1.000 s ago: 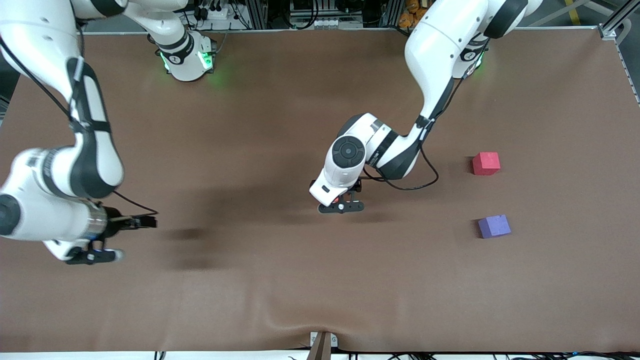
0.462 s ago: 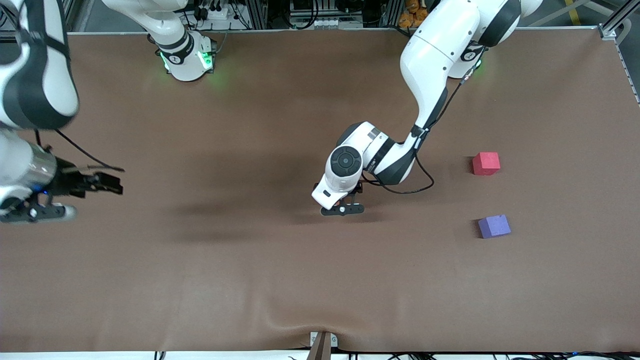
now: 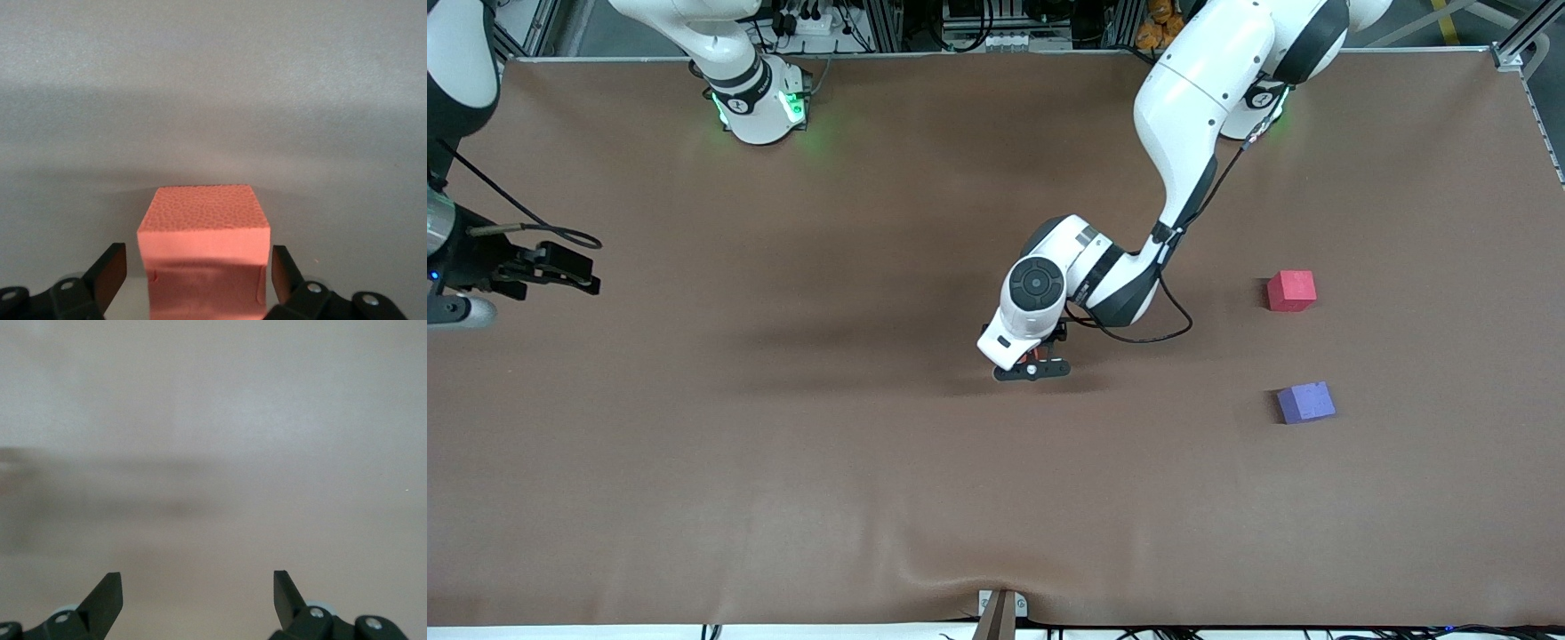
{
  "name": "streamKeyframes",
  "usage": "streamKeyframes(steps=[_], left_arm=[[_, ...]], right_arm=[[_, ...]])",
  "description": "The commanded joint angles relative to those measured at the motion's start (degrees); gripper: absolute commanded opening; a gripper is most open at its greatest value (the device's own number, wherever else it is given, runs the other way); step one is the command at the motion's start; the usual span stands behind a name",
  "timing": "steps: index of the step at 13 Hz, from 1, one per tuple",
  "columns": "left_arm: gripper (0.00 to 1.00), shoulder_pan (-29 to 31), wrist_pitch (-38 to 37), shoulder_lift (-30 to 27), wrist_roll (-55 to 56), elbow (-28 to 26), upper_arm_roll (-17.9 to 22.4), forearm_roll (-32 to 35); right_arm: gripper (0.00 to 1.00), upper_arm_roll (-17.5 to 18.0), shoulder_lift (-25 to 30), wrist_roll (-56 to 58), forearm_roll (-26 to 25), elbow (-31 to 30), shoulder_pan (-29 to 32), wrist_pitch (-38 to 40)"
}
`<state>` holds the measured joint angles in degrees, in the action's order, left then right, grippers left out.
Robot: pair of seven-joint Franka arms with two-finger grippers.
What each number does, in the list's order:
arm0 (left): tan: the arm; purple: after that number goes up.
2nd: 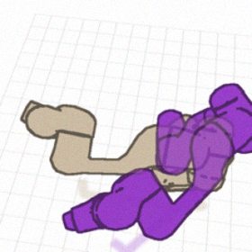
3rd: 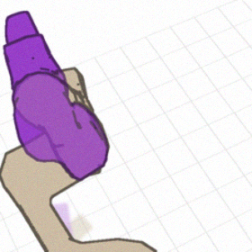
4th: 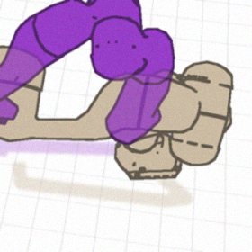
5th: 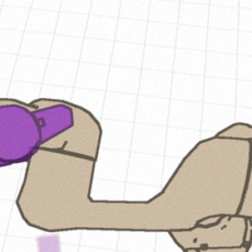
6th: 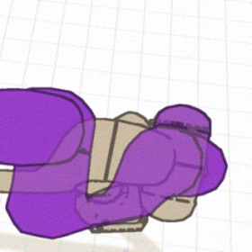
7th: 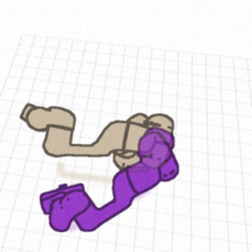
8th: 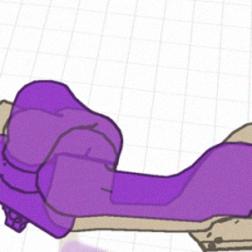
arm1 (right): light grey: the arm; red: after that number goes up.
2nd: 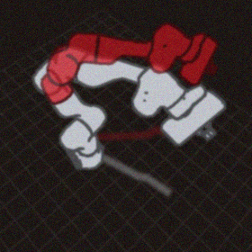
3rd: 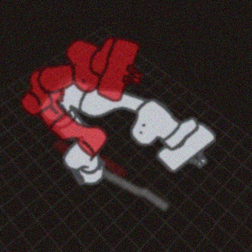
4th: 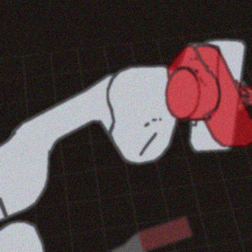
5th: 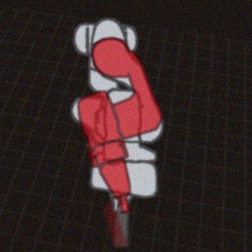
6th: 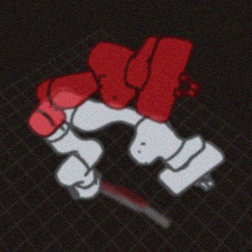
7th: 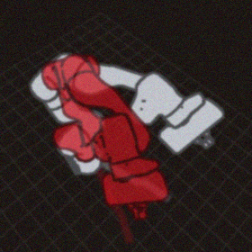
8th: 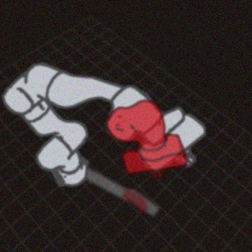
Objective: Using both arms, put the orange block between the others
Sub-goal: 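Grasp the orange cube with the left gripper while the right gripper withdraws, then carry the orange cube with the left gripper between pink and blue cubes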
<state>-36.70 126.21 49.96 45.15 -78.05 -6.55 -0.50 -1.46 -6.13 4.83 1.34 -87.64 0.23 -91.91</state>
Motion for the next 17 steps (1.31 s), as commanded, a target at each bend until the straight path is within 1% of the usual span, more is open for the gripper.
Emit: streamKeyframes(steps=[1,2,3,4,6,7,9,10,11,13,14,16,17], left_arm=[[0.57,-0.48,0.71,0.93,1.35,1.50,0.31,0.94],[0.38,-0.48,0.71,0.93,1.35,1.50,0.31,0.94],[0.17,-0.48,0.71,0.93,1.43,1.41,0.31,0.94],[0.00,-0.48,0.71,0.58,1.26,1.41,0.40,1.20],[0.00,1.26,-0.16,-2.30,0.91,0.97,0.49,1.47],[0.00,3.63,-3.30,-5.11,0.38,0.62,0.49,1.47],[0.00,6.89,-12.78,-11.17,-1.98,0.01,0.40,1.47],[0.00,9.77,-16.92,-13.98,-4.43,-1.13,0.40,1.56],[0.00,12.85,-18.78,-17.32,-8.80,-3.06,0.31,1.47],[0.00,20.49,-18.98,-23.83,-19.17,-9.55,-0.12,0.77],[0.01,23.22,-18.89,-26.55,-23.74,-13.32,-0.21,0.68],[0.01,28.59,-18.46,-30.34,-31.40,-20.09,-0.21,1.11],[0.01,30.70,-16.89,-32.19,-34.48,-24.21,-0.21,1.38]], right_arm=[[1.00,0.85,3.83,0.27,-1.16,-1.39,0.74,1.03],[1.00,0.85,4.80,0.27,-1.16,-1.39,0.65,1.56],[1.00,0.85,5.50,0.27,-1.16,-1.39,0.57,2.43],[1.00,0.94,6.38,0.27,-1.25,-1.48,0.57,2.88],[1.00,1.11,7.79,0.18,-1.16,-1.91,0.91,4.28],[1.00,1.03,8.32,0.18,-1.16,-2.01,1.00,4.90],[1.00,0.76,8.76,-0.87,-1.16,-1.74,1.79,6.83],[1.00,0.76,8.76,-1.83,-0.99,-1.83,2.58,7.53],[1.00,0.76,8.76,-3.50,-0.72,-1.83,3.02,8.32],[1.00,0.76,8.85,-6.32,-0.46,-1.57,4.08,9.91],[1.00,0.76,8.85,-6.41,-0.46,-1.57,4.52,10.00],[1.00,0.76,8.85,-6.41,-0.46,-1.22,4.52,10.61],[1.00,0.85,8.85,-6.41,-0.46,-1.13,4.52,10.62]])
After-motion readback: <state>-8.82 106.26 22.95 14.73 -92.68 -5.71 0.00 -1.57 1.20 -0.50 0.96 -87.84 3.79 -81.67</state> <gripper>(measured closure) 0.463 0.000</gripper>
